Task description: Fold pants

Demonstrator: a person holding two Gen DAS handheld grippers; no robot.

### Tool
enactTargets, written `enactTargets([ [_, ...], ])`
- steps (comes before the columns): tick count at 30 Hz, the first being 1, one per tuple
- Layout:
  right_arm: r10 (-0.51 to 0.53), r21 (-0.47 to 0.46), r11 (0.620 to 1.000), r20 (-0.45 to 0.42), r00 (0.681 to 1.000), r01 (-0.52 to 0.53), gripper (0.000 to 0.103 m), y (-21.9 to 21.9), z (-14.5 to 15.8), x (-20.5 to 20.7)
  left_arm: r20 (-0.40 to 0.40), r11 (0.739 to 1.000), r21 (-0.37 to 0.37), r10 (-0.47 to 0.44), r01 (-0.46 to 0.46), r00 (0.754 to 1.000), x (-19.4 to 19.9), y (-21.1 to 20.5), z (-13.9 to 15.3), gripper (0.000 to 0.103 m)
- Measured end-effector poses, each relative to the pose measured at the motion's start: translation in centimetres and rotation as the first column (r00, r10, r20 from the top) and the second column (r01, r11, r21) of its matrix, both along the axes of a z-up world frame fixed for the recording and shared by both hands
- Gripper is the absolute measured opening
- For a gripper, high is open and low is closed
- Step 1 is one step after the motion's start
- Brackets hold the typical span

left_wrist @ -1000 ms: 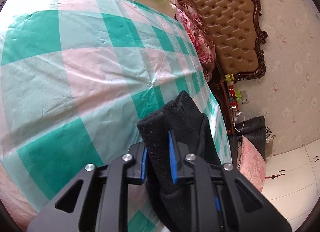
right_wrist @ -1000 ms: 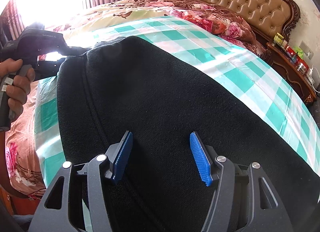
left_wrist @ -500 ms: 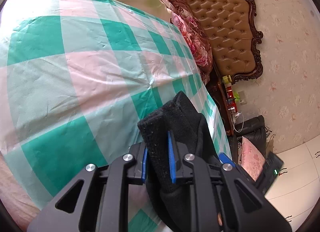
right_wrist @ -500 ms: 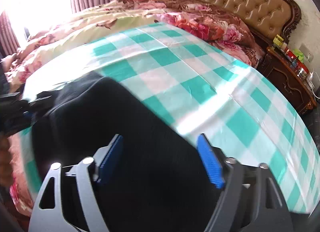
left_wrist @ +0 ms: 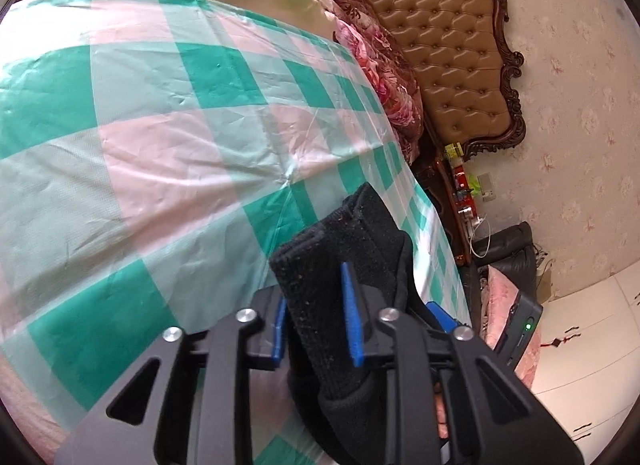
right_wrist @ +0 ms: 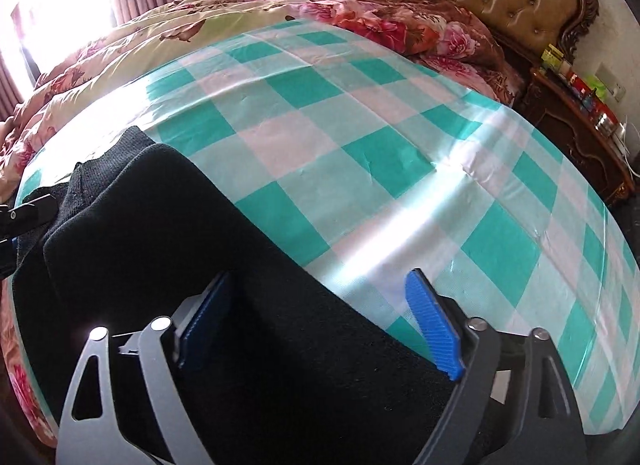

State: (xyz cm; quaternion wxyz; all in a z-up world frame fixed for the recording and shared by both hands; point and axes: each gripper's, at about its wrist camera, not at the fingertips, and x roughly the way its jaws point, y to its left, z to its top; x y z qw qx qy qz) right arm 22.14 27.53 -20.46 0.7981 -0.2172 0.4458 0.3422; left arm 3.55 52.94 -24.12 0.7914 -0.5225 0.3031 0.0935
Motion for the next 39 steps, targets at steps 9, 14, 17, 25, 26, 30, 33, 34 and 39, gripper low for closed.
enactTargets([
  [9, -0.083, 0.129, 0.987, -0.133, 0.988, 0.100, 0.088, -9.1, 3.7, -2.0, -0.008, 0.955, 0.284, -0.088, 0.087, 0.996, -0.6, -3.9, 6.7, 0.016],
  [14, -0.107, 0.004, 0.994, -0.125, 0.986, 0.108, 0.088, -13.6, 2.3, -4.7, -0.043, 0.830, 0.530, -0.179, 0.174, 0.983, 0.0, -10.0, 11.8, 0.016],
  [17, -0.075, -0.060, 0.995, -0.017, 0.997, 0.074, 0.091, -14.2, 2.1, -6.8, -0.079, 0.738, 0.638, -0.221, 0.220, 0.972, 0.7, -14.3, 14.1, 0.016],
  [25, -0.133, 0.308, 0.855, -0.646, 0.751, 0.417, 0.098, -24.1, 2.6, -2.6, -0.209, 0.410, 0.847, -0.328, 0.338, 0.921, 1.2, -27.3, 15.6, 0.016],
  [26, -0.085, 0.340, 0.811, -0.736, 0.671, 0.476, 0.098, -25.6, 2.1, -2.1, -0.227, 0.362, 0.865, -0.334, 0.347, 0.915, 1.1, -29.0, 15.3, 0.016],
  [30, 0.025, 0.384, 0.740, -0.836, 0.548, 0.552, 0.098, -27.7, 1.0, -1.8, -0.342, 0.100, 0.913, -0.339, 0.395, 0.876, 1.0, -36.2, 11.5, 0.016],
  [33, 0.084, 0.388, 0.723, -0.871, 0.484, 0.571, 0.098, -27.7, -0.2, -2.2, -0.437, -0.038, 0.892, -0.327, 0.450, 0.838, 1.1, -39.5, 7.8, 0.016],
  [34, 0.088, 0.387, 0.723, -0.873, 0.480, 0.572, 0.098, -27.7, -0.3, -2.2, -0.460, -0.074, 0.884, -0.316, 0.462, 0.830, 1.1, -40.0, 6.8, 0.016],
  [39, 0.098, 0.396, 0.723, -0.870, 0.484, 0.565, 0.098, -27.1, -0.1, -1.9, -0.532, -0.195, 0.847, -0.274, 0.495, 0.801, 1.2, -41.6, 2.8, 0.016],
])
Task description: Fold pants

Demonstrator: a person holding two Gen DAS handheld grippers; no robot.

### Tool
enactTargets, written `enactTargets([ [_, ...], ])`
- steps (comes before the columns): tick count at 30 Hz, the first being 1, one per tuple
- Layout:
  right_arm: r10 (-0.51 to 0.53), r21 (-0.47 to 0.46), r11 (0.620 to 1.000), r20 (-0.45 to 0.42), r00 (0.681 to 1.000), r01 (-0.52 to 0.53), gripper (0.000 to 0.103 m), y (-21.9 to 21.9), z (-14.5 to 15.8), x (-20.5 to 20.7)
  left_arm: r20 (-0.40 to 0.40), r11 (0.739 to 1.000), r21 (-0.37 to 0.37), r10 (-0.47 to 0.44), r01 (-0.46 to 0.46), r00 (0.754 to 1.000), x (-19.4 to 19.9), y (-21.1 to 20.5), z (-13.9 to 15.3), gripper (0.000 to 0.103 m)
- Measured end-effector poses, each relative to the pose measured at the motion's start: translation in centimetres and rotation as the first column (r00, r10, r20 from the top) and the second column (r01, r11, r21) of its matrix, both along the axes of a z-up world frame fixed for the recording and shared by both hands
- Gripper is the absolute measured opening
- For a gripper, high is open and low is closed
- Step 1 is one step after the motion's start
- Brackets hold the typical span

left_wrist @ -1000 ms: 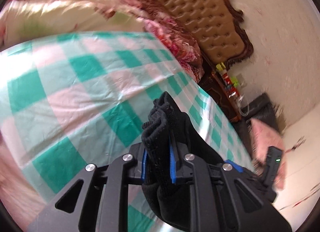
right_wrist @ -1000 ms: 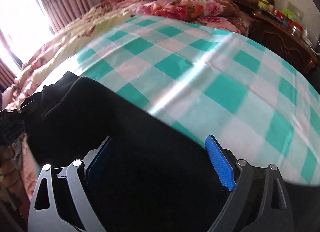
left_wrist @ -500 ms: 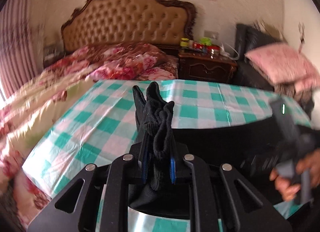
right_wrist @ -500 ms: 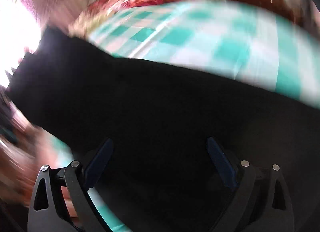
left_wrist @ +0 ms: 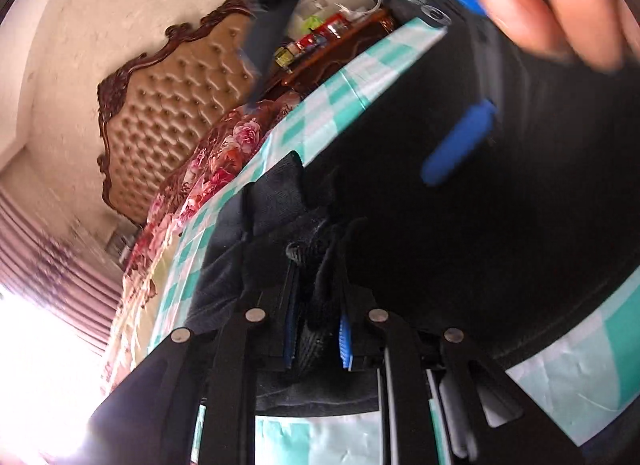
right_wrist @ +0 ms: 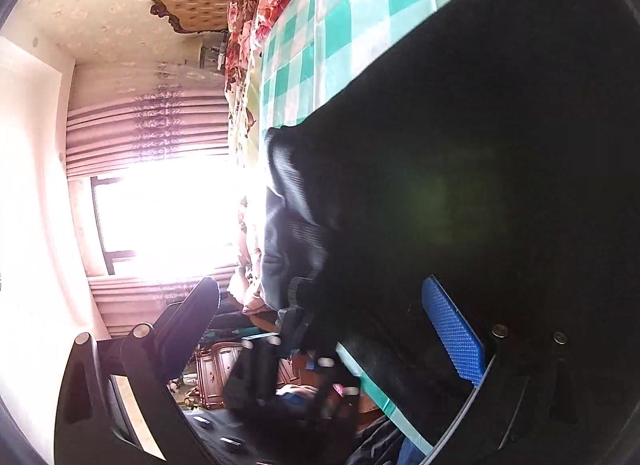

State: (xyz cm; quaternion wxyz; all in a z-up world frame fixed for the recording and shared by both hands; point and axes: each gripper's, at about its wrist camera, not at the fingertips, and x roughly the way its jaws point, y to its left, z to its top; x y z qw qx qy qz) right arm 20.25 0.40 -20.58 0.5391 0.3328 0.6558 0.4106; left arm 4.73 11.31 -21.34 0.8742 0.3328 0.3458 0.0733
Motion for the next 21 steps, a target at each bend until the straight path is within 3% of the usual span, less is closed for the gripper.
enactTargets([
  [4, 0.015, -0.034, 0.999, 0.014, 1.000, -0.015, 0.098, 1.1, 0.5, 0.3, 0.049, 0.999, -0.038, 0.002, 0.000, 0.999, -0.3, 0.5, 0.5, 0.016],
  [10, 0.089, 0.001, 0.996, -0.011, 0.996, -0.089, 0.095, 3.6, 0.7, 0.8, 0.145, 0.996, -0.073, -0.040, 0.051, 0.989, -1.6, -0.2, 2.6, 0.016],
  [15, 0.171, -0.006, 0.985, -0.025, 0.985, -0.171, 0.059, 5.4, 0.6, 1.3, 0.186, 0.991, -0.055, -0.108, 0.120, 0.977, -2.5, -1.3, 2.8, 0.016],
  [17, 0.175, -0.035, 0.984, -0.007, 0.985, -0.175, 0.034, 5.0, 0.5, 1.3, 0.200, 0.991, -0.066, -0.102, 0.118, 0.975, -2.5, -1.2, 2.9, 0.016],
  [18, 0.170, -0.024, 0.985, -0.013, 0.985, -0.170, 0.033, 4.5, 0.3, 1.3, 0.204, 0.990, -0.072, -0.103, 0.120, 0.974, -2.6, -1.1, 2.9, 0.016],
  [20, 0.167, -0.013, 0.986, -0.010, 0.986, -0.167, 0.028, 4.0, 0.0, 1.1, 0.222, 0.987, -0.066, -0.128, 0.146, 0.966, -3.0, -1.2, 2.9, 0.026],
  [21, 0.167, -0.014, 0.986, -0.005, 0.986, -0.167, 0.028, 3.9, 0.0, 1.0, 0.237, 0.986, -0.060, -0.138, 0.156, 0.962, -3.3, -1.4, 3.0, 0.049],
])
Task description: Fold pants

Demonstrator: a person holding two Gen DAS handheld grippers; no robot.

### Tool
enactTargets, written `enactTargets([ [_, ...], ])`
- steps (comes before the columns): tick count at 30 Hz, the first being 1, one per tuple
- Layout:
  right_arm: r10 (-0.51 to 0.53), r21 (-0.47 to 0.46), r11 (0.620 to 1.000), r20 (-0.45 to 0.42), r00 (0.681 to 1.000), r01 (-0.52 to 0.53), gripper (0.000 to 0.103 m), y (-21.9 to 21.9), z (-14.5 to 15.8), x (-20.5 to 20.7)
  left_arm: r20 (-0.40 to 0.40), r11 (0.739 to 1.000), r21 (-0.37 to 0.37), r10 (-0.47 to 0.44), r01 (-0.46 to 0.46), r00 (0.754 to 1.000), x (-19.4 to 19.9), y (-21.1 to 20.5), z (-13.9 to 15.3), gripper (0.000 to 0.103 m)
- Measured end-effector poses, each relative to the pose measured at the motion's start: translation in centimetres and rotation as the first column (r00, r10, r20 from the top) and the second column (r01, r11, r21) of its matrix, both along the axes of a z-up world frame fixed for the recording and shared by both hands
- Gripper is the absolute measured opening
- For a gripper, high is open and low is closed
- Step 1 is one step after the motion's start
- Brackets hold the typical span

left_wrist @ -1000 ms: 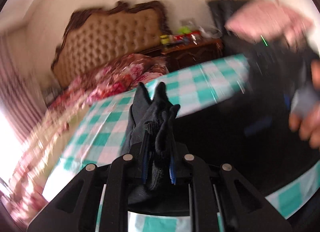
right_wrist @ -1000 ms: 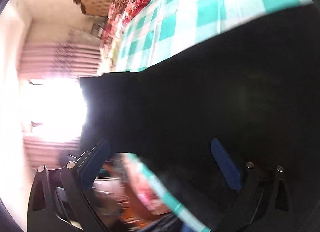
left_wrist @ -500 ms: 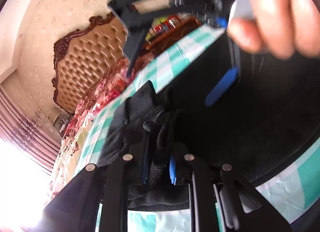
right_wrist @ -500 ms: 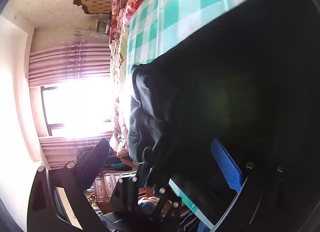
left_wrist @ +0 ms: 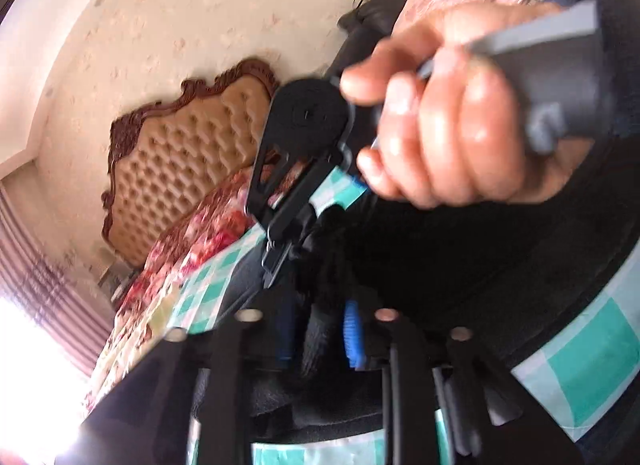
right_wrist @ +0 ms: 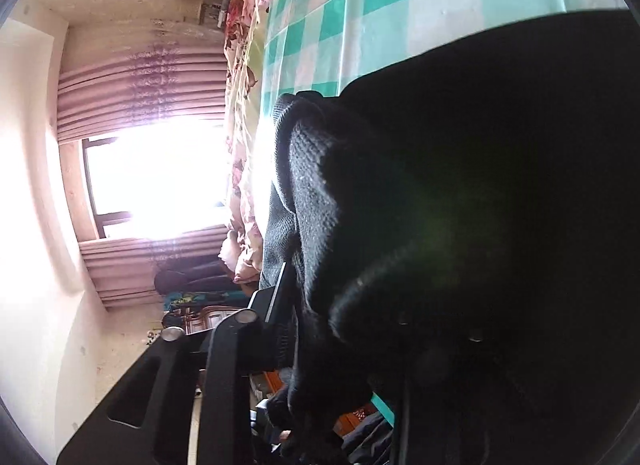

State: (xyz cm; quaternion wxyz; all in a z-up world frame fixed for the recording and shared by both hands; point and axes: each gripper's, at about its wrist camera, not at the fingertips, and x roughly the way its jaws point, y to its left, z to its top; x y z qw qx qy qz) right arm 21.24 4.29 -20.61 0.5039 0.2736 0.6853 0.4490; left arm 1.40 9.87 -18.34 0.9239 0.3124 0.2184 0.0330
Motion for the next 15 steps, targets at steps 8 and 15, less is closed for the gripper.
enactTargets([
  [8, -0.029, 0.011, 1.000, -0.001, 1.000, 0.029, 0.027, -1.3, 0.8, 0.1, 0.025, 0.994, 0.100, 0.051, -0.053, 0.998, -1.7, 0.9, -1.5, 0.075],
  [15, -0.051, 0.009, 0.999, 0.032, 0.998, 0.051, 0.027, -2.9, 2.0, 0.1, 0.000, 0.956, 0.257, 0.145, -0.140, 0.989, 0.3, 3.3, -3.3, 0.067],
])
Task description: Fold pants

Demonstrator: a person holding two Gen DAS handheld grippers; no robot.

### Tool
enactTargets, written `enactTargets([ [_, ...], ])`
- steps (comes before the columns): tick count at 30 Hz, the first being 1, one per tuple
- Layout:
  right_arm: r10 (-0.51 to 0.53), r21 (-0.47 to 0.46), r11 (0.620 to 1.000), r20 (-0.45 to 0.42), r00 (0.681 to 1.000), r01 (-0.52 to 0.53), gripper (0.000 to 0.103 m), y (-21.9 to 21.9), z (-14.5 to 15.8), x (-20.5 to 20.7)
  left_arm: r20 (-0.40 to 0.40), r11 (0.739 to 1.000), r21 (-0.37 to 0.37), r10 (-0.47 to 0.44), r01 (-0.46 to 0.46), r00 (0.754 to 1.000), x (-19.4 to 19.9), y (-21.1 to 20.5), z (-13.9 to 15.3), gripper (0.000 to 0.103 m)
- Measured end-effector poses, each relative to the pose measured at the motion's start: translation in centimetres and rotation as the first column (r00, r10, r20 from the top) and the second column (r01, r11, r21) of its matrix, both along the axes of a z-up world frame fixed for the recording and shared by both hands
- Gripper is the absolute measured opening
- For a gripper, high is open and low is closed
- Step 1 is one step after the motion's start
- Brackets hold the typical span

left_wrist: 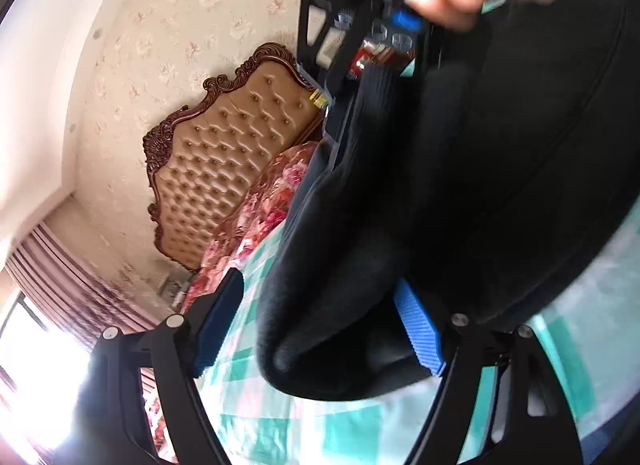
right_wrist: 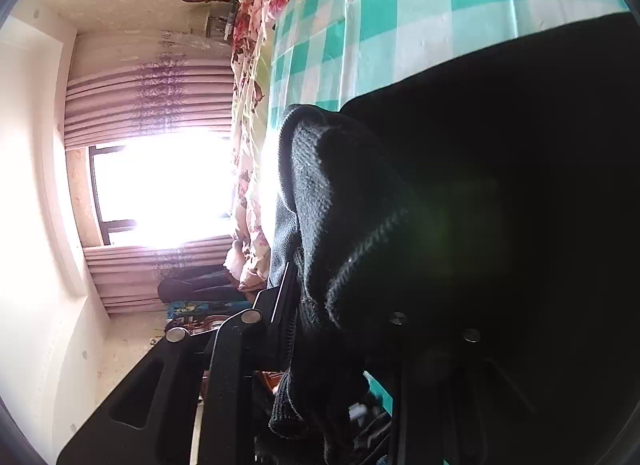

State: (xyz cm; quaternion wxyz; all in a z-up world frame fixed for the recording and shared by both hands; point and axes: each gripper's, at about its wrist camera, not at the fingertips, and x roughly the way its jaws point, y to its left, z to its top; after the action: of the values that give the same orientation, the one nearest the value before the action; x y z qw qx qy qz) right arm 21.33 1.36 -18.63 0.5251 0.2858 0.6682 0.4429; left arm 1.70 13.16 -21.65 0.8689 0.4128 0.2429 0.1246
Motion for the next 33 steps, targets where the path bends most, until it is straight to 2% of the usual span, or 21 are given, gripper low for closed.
enactTargets([
  [1, -0.001, -0.002, 1.000, 0.003, 1.000, 0.001, 0.027, 0.0, 0.1, 0.0, -0.017, 1.000, -0.011, -0.006, 0.006, 1.000, 0.4, 0.1, 0.1, 0.034],
  [2, -0.007, -0.008, 1.000, 0.011, 1.000, 0.007, 0.027, -0.2, 0.2, 0.0, -0.011, 1.000, -0.029, 0.004, -0.004, 1.000, 0.7, 0.2, 0.5, 0.025],
  [4, -0.017, -0.010, 1.000, 0.014, 1.000, 0.017, 0.027, -0.6, 0.2, 0.1, -0.001, 0.997, -0.081, -0.013, 0.013, 1.000, 0.7, 0.3, 1.3, 0.018],
  [6, -0.021, -0.016, 1.000, 0.018, 1.000, 0.021, 0.029, -1.1, 0.1, 0.2, -0.001, 0.995, -0.093, -0.039, 0.039, 0.999, 0.4, -0.1, 1.5, 0.018],
  [7, -0.022, -0.021, 1.000, 0.017, 1.000, 0.022, 0.035, -1.2, 0.1, 0.2, -0.010, 0.994, -0.095, -0.052, 0.051, 0.999, 0.3, -0.2, 1.2, 0.017],
  [14, -0.024, -0.102, 0.994, 0.062, 0.998, 0.031, 0.049, -0.4, -0.9, -0.6, -0.030, 0.990, -0.121, -0.081, 0.077, 0.996, 0.3, -0.4, 0.5, 0.017],
  [16, -0.016, -0.130, 0.991, 0.112, 0.994, 0.031, 0.049, -0.1, -0.7, -0.9, -0.035, 0.988, -0.128, -0.090, 0.085, 0.995, 0.3, -0.4, 0.3, 0.017],
  [18, -0.007, -0.157, 0.987, 0.209, 0.978, 0.041, 0.036, 0.2, 0.3, -1.4, -0.045, 0.987, -0.136, -0.091, 0.085, 0.995, 0.7, -0.2, 0.5, 0.017],
  [20, 0.008, -0.194, 0.980, 0.293, 0.956, 0.052, 0.026, 0.3, 1.3, -1.9, -0.053, 0.977, -0.199, -0.084, 0.072, 0.995, 0.6, 0.1, 0.9, 0.023],
  [21, 0.014, -0.211, 0.976, 0.329, 0.944, 0.060, 0.025, 0.3, 1.9, -2.2, -0.055, 0.969, -0.239, -0.082, 0.067, 0.995, 0.7, 0.3, 1.3, 0.029],
  [22, 0.019, -0.223, 0.973, 0.356, 0.934, 0.066, 0.025, 0.3, 2.3, -2.4, -0.054, 0.958, -0.279, -0.088, 0.069, 0.995, 0.8, 0.5, 1.7, 0.043],
  [24, 0.031, -0.254, 0.964, 0.419, 0.908, 0.085, 0.024, 0.1, 3.3, -2.9, -0.036, 0.949, -0.306, -0.083, 0.068, 0.996, 0.5, 0.6, 2.1, 0.064],
  [26, 0.033, -0.267, 0.959, 0.437, 0.899, 0.094, 0.024, -0.1, 3.6, -3.1, -0.026, 0.946, -0.320, -0.070, 0.058, 0.997, 0.5, 0.8, 2.2, 0.064],
  [30, 0.028, -0.282, 0.953, 0.439, 0.898, 0.108, 0.024, -0.6, 3.6, -3.3, -0.014, 0.960, -0.274, -0.061, 0.055, 0.998, 0.8, 0.4, 1.9, 0.062],
  [31, 0.027, -0.284, 0.952, 0.440, 0.898, 0.111, 0.024, -0.7, 3.7, -3.4, -0.026, 0.964, -0.259, -0.066, 0.057, 0.998, 1.0, 0.2, 1.8, 0.049],
  [33, 0.023, -0.284, 0.952, 0.448, 0.894, 0.117, 0.024, -1.1, 4.0, -3.5, -0.053, 0.955, -0.289, -0.079, 0.061, 0.995, 0.9, 0.0, 1.6, 0.032],
])
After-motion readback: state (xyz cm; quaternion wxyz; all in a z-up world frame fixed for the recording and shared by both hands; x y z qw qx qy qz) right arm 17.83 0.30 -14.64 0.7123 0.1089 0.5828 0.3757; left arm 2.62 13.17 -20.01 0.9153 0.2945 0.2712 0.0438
